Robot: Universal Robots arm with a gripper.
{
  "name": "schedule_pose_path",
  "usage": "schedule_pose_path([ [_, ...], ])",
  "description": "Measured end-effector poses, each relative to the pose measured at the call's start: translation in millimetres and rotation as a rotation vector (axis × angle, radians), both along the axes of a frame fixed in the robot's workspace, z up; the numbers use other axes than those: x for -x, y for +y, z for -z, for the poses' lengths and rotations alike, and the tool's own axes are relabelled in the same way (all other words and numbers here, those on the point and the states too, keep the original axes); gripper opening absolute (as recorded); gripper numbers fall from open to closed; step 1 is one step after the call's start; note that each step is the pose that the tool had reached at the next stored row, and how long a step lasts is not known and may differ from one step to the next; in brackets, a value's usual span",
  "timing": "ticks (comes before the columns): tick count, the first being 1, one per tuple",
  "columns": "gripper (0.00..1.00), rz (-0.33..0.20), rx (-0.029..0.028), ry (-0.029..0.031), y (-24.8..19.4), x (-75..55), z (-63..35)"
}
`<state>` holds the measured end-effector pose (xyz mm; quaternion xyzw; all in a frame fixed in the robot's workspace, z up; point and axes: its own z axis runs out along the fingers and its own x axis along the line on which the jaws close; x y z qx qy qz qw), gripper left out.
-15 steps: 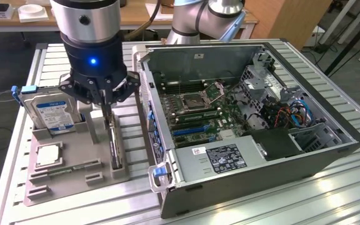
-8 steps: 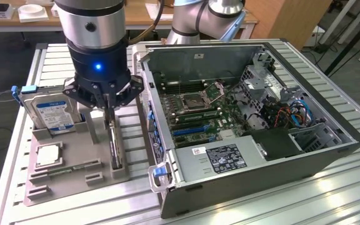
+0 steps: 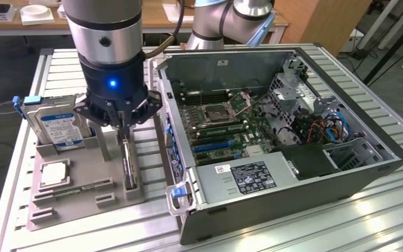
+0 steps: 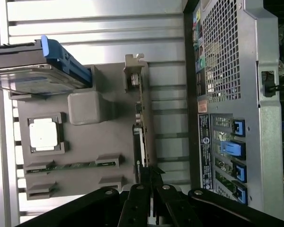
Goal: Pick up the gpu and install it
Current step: 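Pick up the gpu and move the gpu toward the slot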
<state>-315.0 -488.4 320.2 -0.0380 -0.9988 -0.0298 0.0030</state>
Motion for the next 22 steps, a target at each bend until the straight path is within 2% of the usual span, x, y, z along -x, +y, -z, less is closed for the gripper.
schedule_pose_path([
  [3,0.15,0.001,0.0005,0.0006,-0.5,-1.1,4.2],
  [10,0.15,0.003,0.01,0.0016,0.5,-4.8,13.2],
  [15,0.15,0.003,0.0217,0.0015,7.9,-5.8,20.0],
  [18,0.15,0.003,0.0322,0.0014,14.6,-5.9,23.5],
  [22,0.15,0.003,0.047,0.0013,17.7,-5.9,29.3],
])
